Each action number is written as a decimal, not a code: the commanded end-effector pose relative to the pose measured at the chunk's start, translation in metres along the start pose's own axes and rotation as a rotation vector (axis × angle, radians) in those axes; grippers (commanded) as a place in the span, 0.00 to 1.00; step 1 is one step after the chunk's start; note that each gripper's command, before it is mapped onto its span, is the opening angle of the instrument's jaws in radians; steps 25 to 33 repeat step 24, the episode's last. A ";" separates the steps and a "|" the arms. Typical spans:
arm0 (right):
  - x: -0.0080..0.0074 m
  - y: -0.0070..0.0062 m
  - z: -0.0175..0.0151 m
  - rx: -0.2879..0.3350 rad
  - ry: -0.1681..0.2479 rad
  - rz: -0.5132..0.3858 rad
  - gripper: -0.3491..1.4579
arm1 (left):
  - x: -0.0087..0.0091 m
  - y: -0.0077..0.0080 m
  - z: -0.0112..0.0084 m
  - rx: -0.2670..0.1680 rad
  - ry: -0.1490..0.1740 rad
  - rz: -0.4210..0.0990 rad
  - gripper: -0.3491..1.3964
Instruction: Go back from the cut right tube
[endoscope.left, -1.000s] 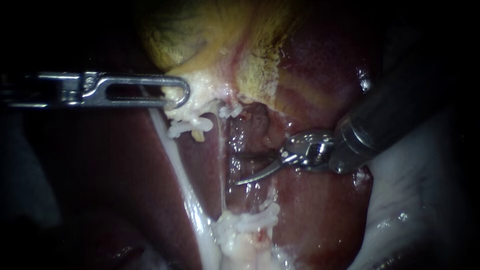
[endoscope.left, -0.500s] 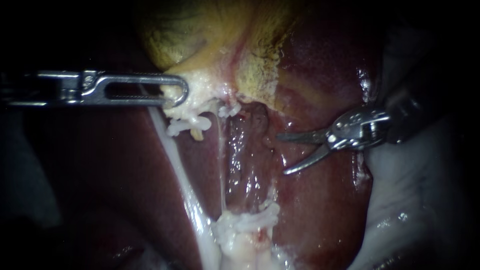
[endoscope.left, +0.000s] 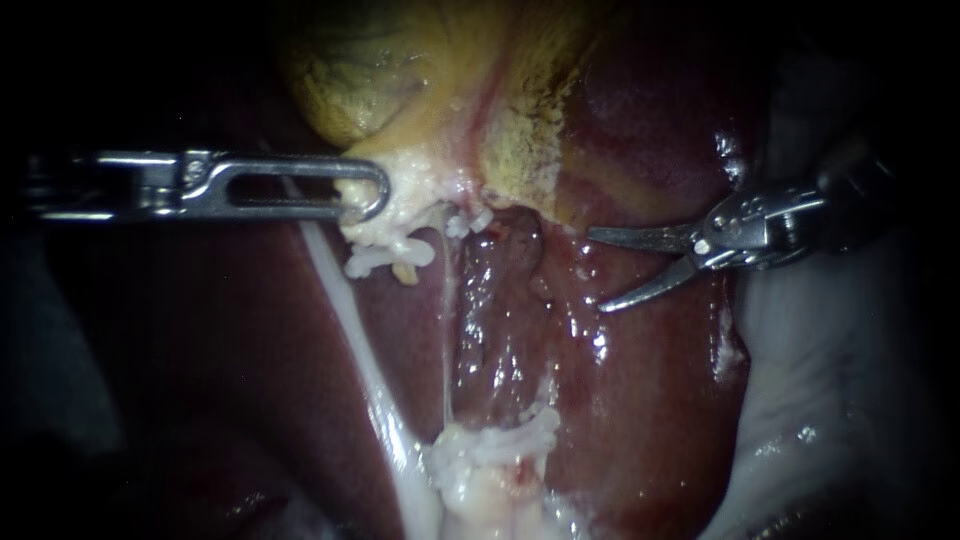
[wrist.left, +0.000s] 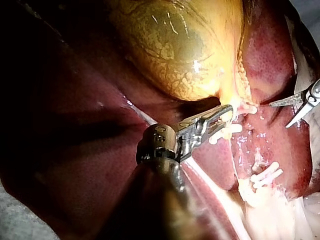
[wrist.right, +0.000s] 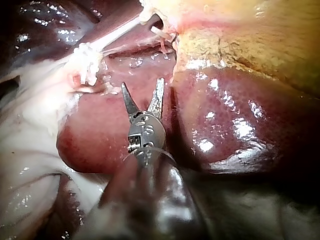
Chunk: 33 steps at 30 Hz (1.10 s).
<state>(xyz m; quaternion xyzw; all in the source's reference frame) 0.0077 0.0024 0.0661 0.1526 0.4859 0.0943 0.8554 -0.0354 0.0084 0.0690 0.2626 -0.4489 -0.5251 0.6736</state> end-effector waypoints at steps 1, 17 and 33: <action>0.0000 0.0000 0.0000 0.001 0.000 0.000 0.98 | 0.0000 0.0002 0.0006 0.000 0.004 0.000 0.00; 0.0002 -0.0002 0.0000 0.001 0.010 0.000 0.99 | 0.0020 0.0048 0.0062 -0.020 0.038 0.027 0.00; 0.0003 -0.0003 0.0000 0.012 0.017 0.000 0.99 | 0.0018 0.0045 0.0061 -0.019 0.039 0.025 0.00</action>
